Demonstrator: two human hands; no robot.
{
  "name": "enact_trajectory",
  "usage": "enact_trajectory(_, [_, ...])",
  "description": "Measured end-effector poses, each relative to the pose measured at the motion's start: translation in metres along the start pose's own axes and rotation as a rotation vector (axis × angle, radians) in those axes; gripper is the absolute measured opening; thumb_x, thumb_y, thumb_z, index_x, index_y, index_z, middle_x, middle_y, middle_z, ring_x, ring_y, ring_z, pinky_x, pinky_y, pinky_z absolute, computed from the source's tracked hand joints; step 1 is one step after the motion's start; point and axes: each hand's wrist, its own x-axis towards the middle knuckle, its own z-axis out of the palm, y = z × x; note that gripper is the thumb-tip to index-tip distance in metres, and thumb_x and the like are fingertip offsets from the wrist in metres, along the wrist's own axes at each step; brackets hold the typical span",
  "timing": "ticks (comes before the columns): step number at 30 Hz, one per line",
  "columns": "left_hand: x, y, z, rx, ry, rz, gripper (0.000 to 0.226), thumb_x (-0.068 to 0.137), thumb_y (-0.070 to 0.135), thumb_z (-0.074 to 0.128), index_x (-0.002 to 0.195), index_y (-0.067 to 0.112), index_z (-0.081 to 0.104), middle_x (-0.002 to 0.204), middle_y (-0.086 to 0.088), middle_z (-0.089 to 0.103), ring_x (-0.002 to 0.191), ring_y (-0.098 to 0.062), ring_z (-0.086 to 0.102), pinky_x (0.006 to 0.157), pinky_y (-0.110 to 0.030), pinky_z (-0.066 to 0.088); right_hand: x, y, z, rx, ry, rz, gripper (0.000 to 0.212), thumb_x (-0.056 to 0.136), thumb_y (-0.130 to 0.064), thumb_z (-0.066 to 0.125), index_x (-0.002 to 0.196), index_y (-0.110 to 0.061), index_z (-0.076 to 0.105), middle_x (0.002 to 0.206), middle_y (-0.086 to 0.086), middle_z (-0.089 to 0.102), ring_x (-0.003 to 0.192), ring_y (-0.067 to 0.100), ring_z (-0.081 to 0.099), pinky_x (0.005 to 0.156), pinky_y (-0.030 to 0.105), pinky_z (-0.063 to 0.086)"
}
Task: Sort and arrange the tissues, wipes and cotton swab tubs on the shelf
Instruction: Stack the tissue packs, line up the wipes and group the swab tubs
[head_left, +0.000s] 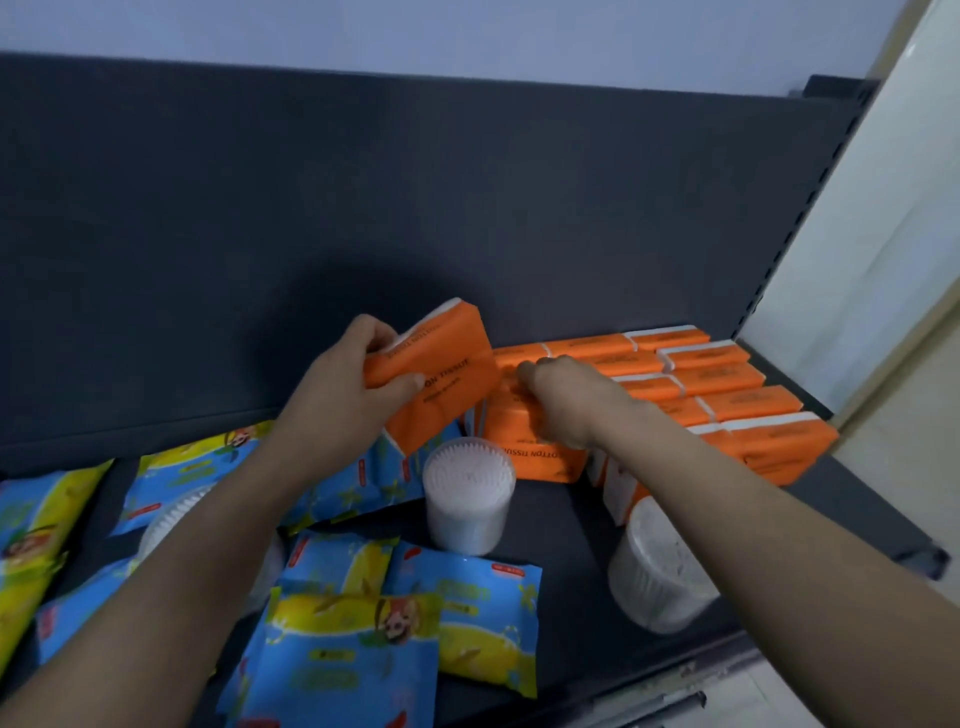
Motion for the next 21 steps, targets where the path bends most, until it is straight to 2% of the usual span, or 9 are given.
enact_trajectory(2, [0.002,0.001,0.003,-0.013,-0.016,0.015,0.021,0.085,0.024,0.063,0.101,0.02,0.049,0.089,0.008,0.055,0.075,-0.005,0.053,0.058,-0.017,0.037,0.002,0.003,0.001,0.016,0.006,-0.037,0.037,0.08,-0.005,0.061,0.115,-0.01,0.05,0.116,0.012,0.058,0.109,0.03,0.054,0.072,0.027,0.033])
enact_trajectory(4, [0.004,0.002,0.006,-0.02,-0.031,0.027,0.021,0.085,0.024,0.063,0.101,0.023,0.051,0.095,0.006,0.055,0.079,-0.004,0.053,0.06,-0.014,0.037,0.002,0.009,-0.001,0.049,-0.005,-0.08,0.042,0.077,-0.011,0.071,0.114,-0.011,0.051,0.115,0.011,0.059,0.108,0.029,0.054,0.073,0.026,0.034])
enact_trajectory(8, [0.007,0.01,0.015,-0.012,-0.036,0.029,0.025,0.085,0.024,0.064,0.106,0.028,0.052,0.11,0.004,0.042,0.086,0.0,0.048,0.062,-0.008,0.036,0.002,0.023,-0.004,0.103,-0.046,-0.132,0.052,0.073,-0.023,0.078,0.116,-0.012,0.053,0.116,0.006,0.056,0.11,0.023,0.048,0.083,0.029,0.04])
enact_trajectory(11, [0.009,0.015,0.025,-0.025,-0.048,0.028,0.024,0.086,0.025,0.063,0.107,0.028,0.052,0.11,0.001,0.046,0.088,-0.003,0.05,0.066,-0.01,0.037,0.0,0.038,-0.007,0.137,-0.092,-0.147,0.061,0.07,-0.029,0.08,0.122,-0.013,0.053,0.116,0.004,0.051,0.113,0.022,0.043,0.091,0.032,0.042])
enact_trajectory(13, [0.01,0.02,0.034,-0.049,-0.065,0.039,0.022,0.086,0.025,0.062,0.105,0.027,0.051,0.108,-0.002,0.054,0.091,-0.01,0.054,0.07,-0.018,0.041,-0.002,0.051,-0.013,0.18,-0.102,-0.135,0.055,0.07,-0.026,0.08,0.118,-0.015,0.056,0.109,0.0,0.05,0.107,0.02,0.048,0.086,0.03,0.042])
enact_trajectory(16, [0.012,0.031,0.047,-0.06,-0.069,0.039,0.021,0.088,0.023,0.059,0.106,0.022,0.049,0.103,-0.001,0.057,0.092,-0.014,0.057,0.071,-0.02,0.044,-0.005,0.072,-0.022,0.205,-0.095,-0.133,0.04,0.074,-0.013,0.073,0.112,-0.017,0.062,0.107,-0.002,0.061,0.102,0.019,0.058,0.086,0.034,0.049])
enact_trajectory(19, [0.012,0.041,0.058,-0.04,-0.127,0.055,0.021,0.089,0.023,0.058,0.107,0.021,0.049,0.097,0.004,0.056,0.083,-0.008,0.056,0.064,-0.013,0.043,-0.008,0.088,-0.033,0.231,0.047,-0.116,0.044,0.078,0.001,0.052,0.116,-0.016,0.065,0.108,0.003,0.068,0.102,0.022,0.062,0.087,0.029,0.05])
enact_trajectory(21, [0.01,0.047,0.065,-0.001,-0.21,0.067,0.022,0.088,0.023,0.06,0.107,0.022,0.05,0.094,0.006,0.056,0.079,-0.007,0.055,0.062,-0.009,0.042,-0.009,0.095,-0.038,0.234,0.143,-0.081,0.042,0.083,0.001,0.047,0.117,-0.017,0.065,0.112,0.005,0.067,0.106,0.024,0.06,0.085,0.025,0.045])
